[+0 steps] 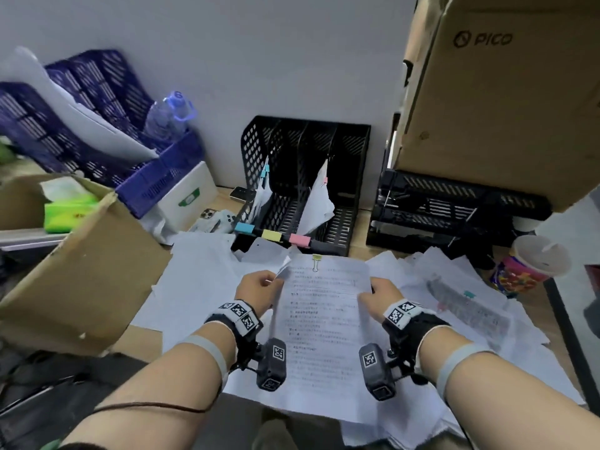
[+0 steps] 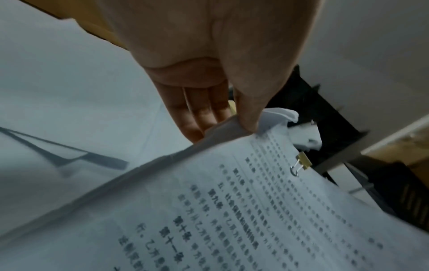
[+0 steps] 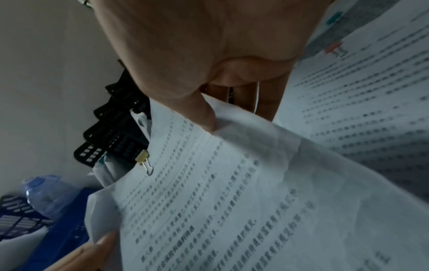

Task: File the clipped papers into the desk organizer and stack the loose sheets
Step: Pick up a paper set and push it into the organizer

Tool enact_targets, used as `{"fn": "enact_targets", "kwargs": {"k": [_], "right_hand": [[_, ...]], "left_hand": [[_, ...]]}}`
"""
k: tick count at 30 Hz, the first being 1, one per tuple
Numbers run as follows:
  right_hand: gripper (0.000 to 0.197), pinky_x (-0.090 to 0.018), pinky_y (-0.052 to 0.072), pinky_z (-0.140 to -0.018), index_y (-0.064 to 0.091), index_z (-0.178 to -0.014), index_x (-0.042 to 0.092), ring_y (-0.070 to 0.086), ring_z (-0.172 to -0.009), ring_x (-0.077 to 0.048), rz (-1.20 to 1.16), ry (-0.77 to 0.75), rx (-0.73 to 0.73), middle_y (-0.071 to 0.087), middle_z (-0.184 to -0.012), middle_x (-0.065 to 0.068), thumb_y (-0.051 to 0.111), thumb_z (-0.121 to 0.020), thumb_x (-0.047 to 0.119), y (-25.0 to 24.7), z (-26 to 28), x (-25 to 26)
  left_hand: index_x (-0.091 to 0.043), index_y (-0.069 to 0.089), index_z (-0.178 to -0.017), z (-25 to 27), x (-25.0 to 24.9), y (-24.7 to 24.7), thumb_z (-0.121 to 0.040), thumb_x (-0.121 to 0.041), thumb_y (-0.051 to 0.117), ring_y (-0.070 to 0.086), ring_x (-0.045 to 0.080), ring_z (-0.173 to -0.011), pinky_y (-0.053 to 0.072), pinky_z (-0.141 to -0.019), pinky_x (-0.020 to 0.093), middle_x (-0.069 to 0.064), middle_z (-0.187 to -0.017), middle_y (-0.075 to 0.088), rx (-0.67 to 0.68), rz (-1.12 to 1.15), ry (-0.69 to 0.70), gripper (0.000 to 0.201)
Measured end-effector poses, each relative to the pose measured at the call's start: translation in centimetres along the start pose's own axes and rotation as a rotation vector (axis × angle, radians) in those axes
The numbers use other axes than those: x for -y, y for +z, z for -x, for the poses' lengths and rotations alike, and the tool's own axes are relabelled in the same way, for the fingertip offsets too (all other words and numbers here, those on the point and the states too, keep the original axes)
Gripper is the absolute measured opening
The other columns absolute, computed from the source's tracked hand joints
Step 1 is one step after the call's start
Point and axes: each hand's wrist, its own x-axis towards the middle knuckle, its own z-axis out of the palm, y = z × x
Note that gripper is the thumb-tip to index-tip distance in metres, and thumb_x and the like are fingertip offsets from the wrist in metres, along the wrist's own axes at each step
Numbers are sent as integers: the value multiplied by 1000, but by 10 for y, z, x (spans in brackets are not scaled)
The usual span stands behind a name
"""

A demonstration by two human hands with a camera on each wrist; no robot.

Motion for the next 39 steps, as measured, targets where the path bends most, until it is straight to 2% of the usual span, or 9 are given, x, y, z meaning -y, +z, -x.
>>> {"fn": "enact_targets", "kwargs": {"k": [6,10,13,16,19,23,27,33,39], "right_hand": [[17,-23,31,-50,56,-70,21,50,-65,-17,93,-1,-10,55,-69,2,52,-84,12,13,-5,30],[6,-27,43,-61,60,-83,16,59,-79,-29,208,6,-96,63,-82,-6,58,-84,21,23,-8,48],[44,-34,51,-79,51,-111,8,60,-94,-31,215,37,-146,61,-106,-14,68,-79,32,34,-8,65],[65,-43,60,-77,46,-107,17,64,-88,-23,158,-21,152,62,-106,-8,77,-65,55,49,6,98],[114,-40,62,-63,20,-141,32,70,-92,-24,156,-78,390,58,-122,-9,78,-50,69,66,25,140],[74,-41,61,-57,18,-142,29,73,-77,-31,154,-230,167,65,-102,-17,63,-84,37,70,27,194],[53,-36,56,-57,26,-140,15,63,-74,-31,253,-346,-12,60,-93,-13,44,-91,10,44,25,237],[44,-45,56,-85,44,-135,11,64,-102,-36,89,-276,-162,62,-120,-14,45,-92,9,13,12,269],[40,-50,61,-70,41,-134,3,71,-82,-44,-16,-244,-160,57,-119,-13,42,-95,8,4,-3,292]], "left_hand": [[-11,66,-75,2,12,-38,-94,-20,62,52,22,-67,36,-56,23,8,-76,58,106,134,-113,21],[-13,62,-67,0,15,-56,-96,-18,60,52,14,-50,39,-49,22,5,-69,54,114,170,-75,29],[-10,58,-69,-1,4,-67,-98,-9,56,52,11,-42,45,-45,21,7,-62,48,68,201,-33,29],[-6,53,-71,-2,-19,-76,-95,-2,55,61,16,-44,50,-46,24,9,-56,51,62,270,11,24],[-6,53,-69,2,-52,-84,-90,2,52,64,22,-51,55,-54,28,7,-52,56,97,317,101,23],[-6,56,-68,-2,-96,-95,-88,5,53,56,17,-58,54,-60,28,-1,-56,56,127,292,340,23],[-11,69,-87,-18,-122,-112,-90,-16,68,53,16,-70,45,-67,24,2,-77,64,235,312,519,6],[-31,51,-137,-52,-110,-120,-80,-46,77,60,11,-113,53,-88,23,-1,-131,59,320,116,413,65],[-43,15,-151,-74,-96,-98,-61,-47,91,36,6,-139,30,-115,32,-15,-151,35,436,-38,496,118]]}}
